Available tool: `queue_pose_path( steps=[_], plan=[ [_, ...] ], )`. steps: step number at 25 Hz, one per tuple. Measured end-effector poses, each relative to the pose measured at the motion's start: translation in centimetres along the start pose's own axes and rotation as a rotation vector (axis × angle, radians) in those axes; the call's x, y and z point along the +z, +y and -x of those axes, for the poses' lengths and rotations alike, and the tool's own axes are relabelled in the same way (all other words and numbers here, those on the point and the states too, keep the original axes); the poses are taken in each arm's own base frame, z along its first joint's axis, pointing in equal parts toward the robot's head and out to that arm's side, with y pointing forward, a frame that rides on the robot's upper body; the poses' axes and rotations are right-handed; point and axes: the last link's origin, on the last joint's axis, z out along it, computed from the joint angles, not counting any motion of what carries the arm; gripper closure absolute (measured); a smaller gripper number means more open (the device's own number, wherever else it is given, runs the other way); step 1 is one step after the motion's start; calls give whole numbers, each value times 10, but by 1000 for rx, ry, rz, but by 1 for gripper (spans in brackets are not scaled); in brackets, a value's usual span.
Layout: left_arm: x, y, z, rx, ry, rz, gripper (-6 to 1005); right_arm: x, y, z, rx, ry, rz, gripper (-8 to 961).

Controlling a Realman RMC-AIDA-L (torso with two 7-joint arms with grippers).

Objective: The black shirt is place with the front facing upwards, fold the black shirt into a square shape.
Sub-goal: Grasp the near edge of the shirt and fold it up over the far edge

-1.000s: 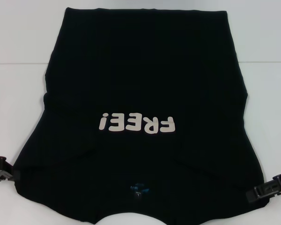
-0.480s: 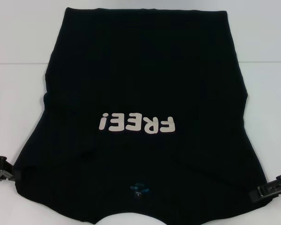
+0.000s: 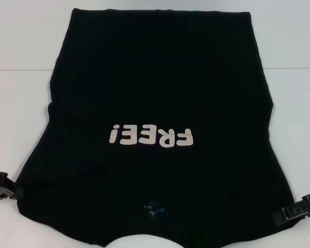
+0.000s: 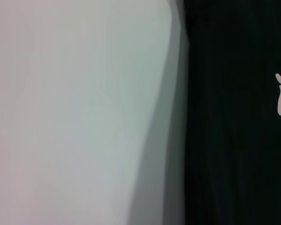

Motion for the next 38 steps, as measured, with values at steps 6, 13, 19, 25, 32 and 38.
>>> queue_pose_path(
  steps=[6,13,19,25,32,38],
  plan=[
    [0,0,0,0,0,0,1000,0,1,-1,0,8,6,158],
    [0,0,0,0,0,0,1000,0,0,2,1,-5,-8,170],
    [0,0,0,0,0,0,1000,1,1,4,-5,-4,-7,180],
    [0,0,0,0,0,0,999,5,3,4,-21,12,-11,189],
    [0,0,0,0,1,1,998,10,6,5,-34,29,-18,342],
    [0,0,0,0,1,1,996,10,5,6,-41,33,-28,700]
  ],
)
